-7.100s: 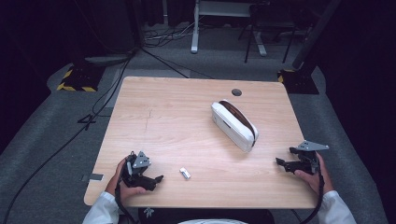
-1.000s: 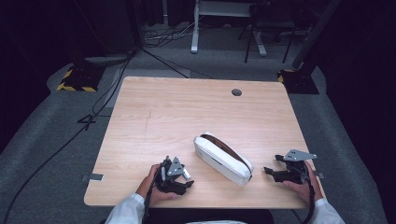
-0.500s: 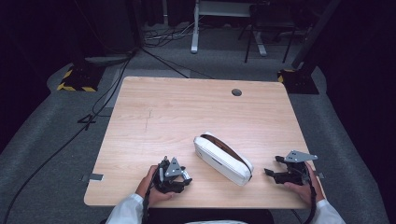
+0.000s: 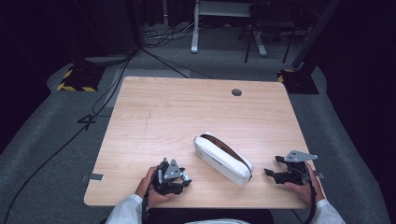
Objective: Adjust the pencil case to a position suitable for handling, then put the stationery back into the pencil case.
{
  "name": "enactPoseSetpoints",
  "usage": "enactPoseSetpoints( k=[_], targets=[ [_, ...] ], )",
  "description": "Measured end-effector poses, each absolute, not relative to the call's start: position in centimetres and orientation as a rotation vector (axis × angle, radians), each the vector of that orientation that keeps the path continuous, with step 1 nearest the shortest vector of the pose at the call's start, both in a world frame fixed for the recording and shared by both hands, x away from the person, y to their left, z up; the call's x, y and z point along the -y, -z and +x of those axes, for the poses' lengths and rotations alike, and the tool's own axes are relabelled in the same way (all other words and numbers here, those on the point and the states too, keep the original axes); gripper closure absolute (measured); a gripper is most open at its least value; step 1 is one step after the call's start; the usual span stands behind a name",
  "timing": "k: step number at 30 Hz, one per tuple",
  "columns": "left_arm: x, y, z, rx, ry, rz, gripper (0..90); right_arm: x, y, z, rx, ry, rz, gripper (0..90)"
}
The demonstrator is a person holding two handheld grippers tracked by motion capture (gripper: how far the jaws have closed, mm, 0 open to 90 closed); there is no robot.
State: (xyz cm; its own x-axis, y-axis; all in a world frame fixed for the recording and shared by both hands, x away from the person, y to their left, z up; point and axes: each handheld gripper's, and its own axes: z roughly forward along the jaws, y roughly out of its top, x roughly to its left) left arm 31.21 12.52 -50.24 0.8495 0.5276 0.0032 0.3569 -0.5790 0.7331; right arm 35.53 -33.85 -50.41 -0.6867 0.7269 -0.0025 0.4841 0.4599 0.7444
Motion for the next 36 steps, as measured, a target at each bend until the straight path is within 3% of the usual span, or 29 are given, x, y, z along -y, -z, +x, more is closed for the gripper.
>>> enactPoseSetpoints(
  k=[36],
  targets=[
    [-15.1, 49.2, 32.8, -0.704, -0.326, 2.189, 48.5, 33.8, 50.4, 35.7, -2.402, -1.070, 1.018, 21.4]
  ],
)
